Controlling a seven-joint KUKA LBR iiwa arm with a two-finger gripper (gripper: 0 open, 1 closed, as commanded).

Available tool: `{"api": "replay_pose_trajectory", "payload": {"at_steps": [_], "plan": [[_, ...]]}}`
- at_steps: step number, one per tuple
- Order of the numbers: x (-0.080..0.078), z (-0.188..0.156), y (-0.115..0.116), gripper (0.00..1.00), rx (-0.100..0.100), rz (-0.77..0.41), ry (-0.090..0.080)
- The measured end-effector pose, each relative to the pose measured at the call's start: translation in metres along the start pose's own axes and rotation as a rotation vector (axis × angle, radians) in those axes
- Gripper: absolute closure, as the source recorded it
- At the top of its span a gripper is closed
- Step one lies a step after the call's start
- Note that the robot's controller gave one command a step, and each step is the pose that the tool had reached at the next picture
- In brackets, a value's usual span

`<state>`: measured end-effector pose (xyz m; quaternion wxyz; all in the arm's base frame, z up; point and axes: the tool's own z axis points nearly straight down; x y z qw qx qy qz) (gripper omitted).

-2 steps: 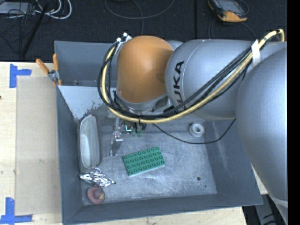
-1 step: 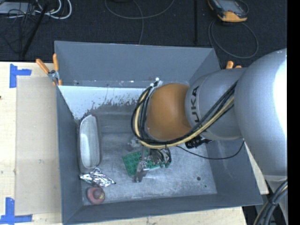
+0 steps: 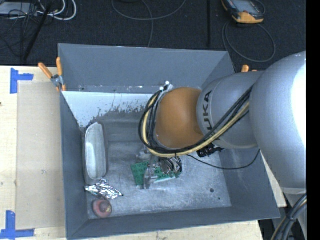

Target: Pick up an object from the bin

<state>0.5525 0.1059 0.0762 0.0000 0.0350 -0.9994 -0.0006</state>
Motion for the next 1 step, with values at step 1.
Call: {"api": "replay_pose_trajectory", "payload": {"at_steps": [1], "plan": [[0.0111, -0.1345, -0.0143, 1.0, 0.001, 0.027, -0.007]]}}
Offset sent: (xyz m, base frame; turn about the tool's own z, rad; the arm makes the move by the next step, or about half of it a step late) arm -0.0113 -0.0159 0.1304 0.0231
